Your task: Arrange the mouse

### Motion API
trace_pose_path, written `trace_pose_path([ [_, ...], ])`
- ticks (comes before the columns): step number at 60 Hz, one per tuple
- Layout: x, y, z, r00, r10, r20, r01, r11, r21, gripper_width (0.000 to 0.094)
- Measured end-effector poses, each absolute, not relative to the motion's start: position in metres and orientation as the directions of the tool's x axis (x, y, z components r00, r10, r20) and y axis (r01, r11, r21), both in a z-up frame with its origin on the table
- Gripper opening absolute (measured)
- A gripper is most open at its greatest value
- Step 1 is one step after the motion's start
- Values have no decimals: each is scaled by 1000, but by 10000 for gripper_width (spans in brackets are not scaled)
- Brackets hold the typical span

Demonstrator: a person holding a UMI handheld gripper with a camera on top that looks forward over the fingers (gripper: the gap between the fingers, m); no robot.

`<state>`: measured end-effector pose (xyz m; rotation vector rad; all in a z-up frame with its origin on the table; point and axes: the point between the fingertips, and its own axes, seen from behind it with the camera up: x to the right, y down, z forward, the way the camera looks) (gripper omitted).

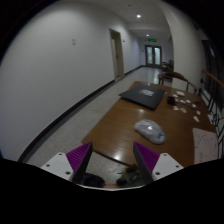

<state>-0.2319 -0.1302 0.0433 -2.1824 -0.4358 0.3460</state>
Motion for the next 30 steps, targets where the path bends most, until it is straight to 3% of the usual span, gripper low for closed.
trace_pose_path([
  [13,-142,-82,26,941,337,22,219,-560,-799,840],
  [30,-121,-16,-17,947,321,14,225,-629,-744,835],
])
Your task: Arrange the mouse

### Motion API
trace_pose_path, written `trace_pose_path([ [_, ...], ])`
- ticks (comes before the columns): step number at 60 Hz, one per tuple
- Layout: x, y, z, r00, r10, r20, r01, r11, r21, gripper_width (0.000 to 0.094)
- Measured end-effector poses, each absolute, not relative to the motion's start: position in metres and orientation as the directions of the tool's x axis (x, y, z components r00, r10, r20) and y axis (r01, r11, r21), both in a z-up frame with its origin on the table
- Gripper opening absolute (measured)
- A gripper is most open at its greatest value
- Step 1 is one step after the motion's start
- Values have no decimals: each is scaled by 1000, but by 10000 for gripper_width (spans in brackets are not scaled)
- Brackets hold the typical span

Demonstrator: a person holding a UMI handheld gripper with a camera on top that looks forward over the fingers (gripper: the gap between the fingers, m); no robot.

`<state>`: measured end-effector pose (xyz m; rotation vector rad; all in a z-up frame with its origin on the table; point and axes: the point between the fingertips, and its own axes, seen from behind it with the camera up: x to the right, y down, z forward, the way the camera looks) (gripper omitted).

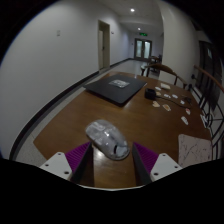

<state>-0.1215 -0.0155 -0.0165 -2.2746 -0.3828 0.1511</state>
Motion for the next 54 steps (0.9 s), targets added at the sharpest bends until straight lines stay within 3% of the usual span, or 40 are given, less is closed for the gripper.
trace_pose_path([
  [10,-120,37,-19,953,303,-2,201,-637,-744,834],
  [15,-115,63,-20,959,283,-4,185,-638,-748,776],
  [19,-109,72,-19,965,262,-2,172,-639,-750,508],
  [27,-113,63,-13,954,293,-56,157,-653,-741,355],
  [30,-110,57,13,946,314,-74,143,-613,-777,350],
  [38,-45,42,138,961,276,-30,88,-406,-910,349],
  [43,18,25,183,976,219,-15,66,-358,-931,348],
  [48,93,15,173,994,106,9,49,-383,-923,347],
  [54,174,2,107,996,-19,88,68,-487,-871,349],
])
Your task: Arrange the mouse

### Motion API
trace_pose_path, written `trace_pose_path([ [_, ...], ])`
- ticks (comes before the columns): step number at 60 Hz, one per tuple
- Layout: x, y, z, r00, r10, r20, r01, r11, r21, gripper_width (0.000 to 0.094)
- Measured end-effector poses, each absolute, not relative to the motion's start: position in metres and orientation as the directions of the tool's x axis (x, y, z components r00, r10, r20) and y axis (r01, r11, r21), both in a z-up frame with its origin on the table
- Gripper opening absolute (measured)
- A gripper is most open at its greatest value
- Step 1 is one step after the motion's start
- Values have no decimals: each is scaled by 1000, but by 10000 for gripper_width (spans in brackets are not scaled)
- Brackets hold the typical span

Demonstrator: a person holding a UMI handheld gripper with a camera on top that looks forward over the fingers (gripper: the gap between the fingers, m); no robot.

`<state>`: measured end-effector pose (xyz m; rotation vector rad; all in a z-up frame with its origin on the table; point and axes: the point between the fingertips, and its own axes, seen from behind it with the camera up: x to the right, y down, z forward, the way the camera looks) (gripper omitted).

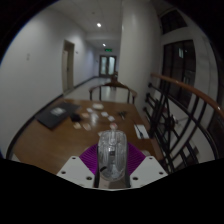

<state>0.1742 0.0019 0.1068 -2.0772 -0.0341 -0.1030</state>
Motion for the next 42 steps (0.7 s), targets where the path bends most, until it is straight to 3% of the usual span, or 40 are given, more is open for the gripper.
trace_pose_path([
  [7,205,-18,33,996,-16,88,61,-598,-799,346],
  [14,213,-24,-3,999,-29,44,15,-649,-761,360],
  [15,214,-24,-7,999,-33,34,4,-655,-756,411],
  [18,213,-26,-19,1000,-27,6,-13,-682,-731,441],
  [23,210,-24,-16,999,-9,-33,-30,-676,-736,520],
  [25,210,-26,-16,999,7,-31,-18,-682,-731,622],
  [26,210,-28,-17,999,15,-30,-11,-688,-726,618],
  [30,212,-41,-10,999,50,-19,22,-697,-717,862],
  [42,232,-97,25,992,96,-85,-1,-658,-753,853],
])
